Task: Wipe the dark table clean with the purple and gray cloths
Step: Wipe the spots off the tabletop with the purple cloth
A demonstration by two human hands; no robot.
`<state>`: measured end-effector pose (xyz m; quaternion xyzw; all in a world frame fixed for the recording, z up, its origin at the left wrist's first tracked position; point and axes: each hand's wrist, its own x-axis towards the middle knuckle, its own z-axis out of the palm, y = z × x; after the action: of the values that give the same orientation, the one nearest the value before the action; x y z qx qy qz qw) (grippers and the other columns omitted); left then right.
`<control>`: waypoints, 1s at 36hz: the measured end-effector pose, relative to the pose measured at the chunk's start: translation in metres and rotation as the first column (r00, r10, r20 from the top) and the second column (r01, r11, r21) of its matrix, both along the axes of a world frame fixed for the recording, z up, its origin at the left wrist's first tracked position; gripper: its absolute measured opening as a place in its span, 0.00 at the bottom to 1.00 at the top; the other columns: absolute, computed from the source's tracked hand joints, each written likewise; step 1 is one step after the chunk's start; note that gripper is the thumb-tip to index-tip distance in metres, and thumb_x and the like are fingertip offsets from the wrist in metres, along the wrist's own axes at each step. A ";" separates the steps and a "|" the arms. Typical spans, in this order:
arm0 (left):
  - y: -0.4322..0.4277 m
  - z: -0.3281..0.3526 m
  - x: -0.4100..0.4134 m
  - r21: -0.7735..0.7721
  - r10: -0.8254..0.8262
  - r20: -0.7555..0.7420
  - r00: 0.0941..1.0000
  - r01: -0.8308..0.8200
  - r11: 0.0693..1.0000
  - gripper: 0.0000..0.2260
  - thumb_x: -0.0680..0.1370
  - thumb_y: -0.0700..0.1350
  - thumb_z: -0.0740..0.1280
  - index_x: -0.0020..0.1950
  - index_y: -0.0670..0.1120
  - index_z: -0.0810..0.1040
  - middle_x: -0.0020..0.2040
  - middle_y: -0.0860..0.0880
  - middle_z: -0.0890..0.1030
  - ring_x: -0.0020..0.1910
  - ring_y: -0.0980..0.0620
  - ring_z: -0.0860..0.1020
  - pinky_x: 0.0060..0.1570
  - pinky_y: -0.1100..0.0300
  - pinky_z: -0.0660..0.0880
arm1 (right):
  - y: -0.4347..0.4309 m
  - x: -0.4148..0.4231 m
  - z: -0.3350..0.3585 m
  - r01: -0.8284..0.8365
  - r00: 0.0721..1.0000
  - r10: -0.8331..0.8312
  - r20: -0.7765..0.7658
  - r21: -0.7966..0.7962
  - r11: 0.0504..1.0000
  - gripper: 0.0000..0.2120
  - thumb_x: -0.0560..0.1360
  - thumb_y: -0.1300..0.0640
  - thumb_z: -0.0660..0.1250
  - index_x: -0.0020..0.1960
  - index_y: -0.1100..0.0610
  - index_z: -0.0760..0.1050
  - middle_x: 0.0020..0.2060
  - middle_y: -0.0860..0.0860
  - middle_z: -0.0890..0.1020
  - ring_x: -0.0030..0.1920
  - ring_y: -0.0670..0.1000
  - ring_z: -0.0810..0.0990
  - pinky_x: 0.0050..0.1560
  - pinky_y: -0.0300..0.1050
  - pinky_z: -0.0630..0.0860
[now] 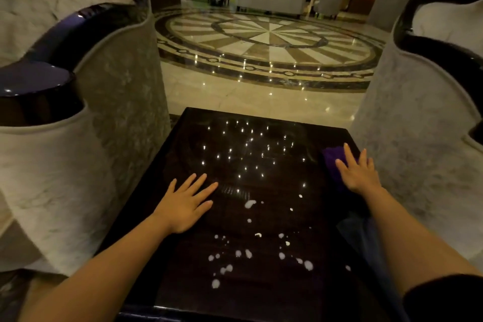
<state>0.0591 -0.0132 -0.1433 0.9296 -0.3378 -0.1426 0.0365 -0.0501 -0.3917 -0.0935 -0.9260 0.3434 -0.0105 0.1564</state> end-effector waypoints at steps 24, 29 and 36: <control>-0.001 0.001 -0.008 0.030 0.047 0.076 0.996 -0.050 0.998 0.23 0.80 0.58 0.43 0.74 0.61 0.41 0.78 0.52 0.42 0.77 0.50 0.39 0.74 0.46 0.39 | 0.075 0.031 -0.035 -0.197 0.977 0.187 -0.107 -0.095 0.976 0.22 0.79 0.44 0.48 0.71 0.42 0.51 0.73 0.53 0.60 0.67 0.63 0.59 0.64 0.57 0.63; 0.006 0.003 -0.013 -0.007 0.091 0.011 0.996 -0.091 0.996 0.22 0.81 0.56 0.44 0.75 0.59 0.44 0.78 0.51 0.42 0.77 0.49 0.40 0.74 0.46 0.41 | 0.110 0.027 -0.037 -0.357 0.933 0.350 -0.086 -0.083 0.931 0.21 0.79 0.44 0.48 0.71 0.42 0.51 0.73 0.52 0.60 0.69 0.60 0.58 0.65 0.54 0.61; 0.020 0.001 -0.028 -0.043 0.102 0.011 0.995 -0.102 0.994 0.23 0.82 0.55 0.45 0.76 0.55 0.45 0.78 0.50 0.43 0.77 0.49 0.41 0.74 0.48 0.40 | 0.149 0.016 -0.036 -0.512 0.858 0.508 -0.073 -0.036 0.858 0.21 0.79 0.45 0.48 0.71 0.42 0.52 0.74 0.51 0.59 0.70 0.58 0.57 0.68 0.54 0.56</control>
<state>0.0314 0.0066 -0.1421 0.9456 -0.2929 -0.1275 0.0611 -0.0342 -0.2428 -0.1290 -0.9876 0.0902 0.0501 0.1182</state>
